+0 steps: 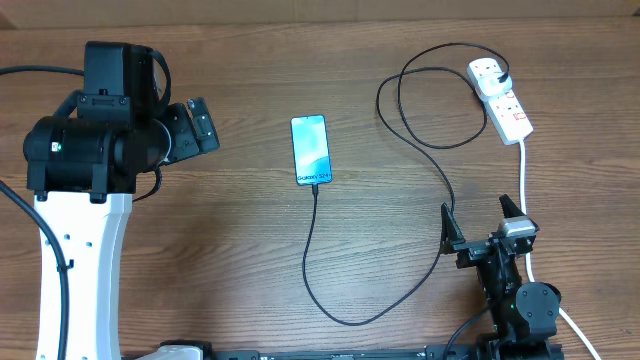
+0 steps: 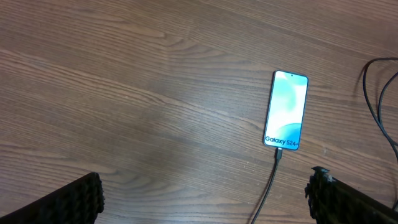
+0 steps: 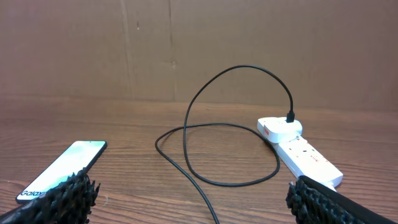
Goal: Plug charger to phone and switch on socket
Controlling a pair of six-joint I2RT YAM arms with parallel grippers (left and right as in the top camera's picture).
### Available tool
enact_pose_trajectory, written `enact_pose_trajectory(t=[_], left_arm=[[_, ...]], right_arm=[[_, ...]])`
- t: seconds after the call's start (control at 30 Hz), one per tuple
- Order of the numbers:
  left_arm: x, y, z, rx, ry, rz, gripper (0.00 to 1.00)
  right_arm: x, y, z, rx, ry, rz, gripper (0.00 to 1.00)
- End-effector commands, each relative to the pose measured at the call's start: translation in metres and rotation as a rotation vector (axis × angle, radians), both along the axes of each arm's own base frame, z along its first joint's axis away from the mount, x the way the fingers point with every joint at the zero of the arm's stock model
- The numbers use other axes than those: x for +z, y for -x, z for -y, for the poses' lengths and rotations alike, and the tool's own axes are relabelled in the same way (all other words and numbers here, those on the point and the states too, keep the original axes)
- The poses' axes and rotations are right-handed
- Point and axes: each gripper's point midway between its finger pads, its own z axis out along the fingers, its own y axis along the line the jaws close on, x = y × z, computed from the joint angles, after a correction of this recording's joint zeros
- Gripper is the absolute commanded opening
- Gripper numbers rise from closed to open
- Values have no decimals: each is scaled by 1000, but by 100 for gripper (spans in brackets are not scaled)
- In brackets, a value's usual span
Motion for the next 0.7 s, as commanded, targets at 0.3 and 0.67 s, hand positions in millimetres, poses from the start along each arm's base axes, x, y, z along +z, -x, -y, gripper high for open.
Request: enact_pose_trajectory(t=[0.3, 0.67], left_arm=[[-1, -1, 1, 8, 11, -6, 99], [5, 28, -3, -3, -9, -14, 100]], right_arm=[[-1, 0, 3, -15, -2, 7, 100], [-1, 0, 3, -15, -2, 7, 100]])
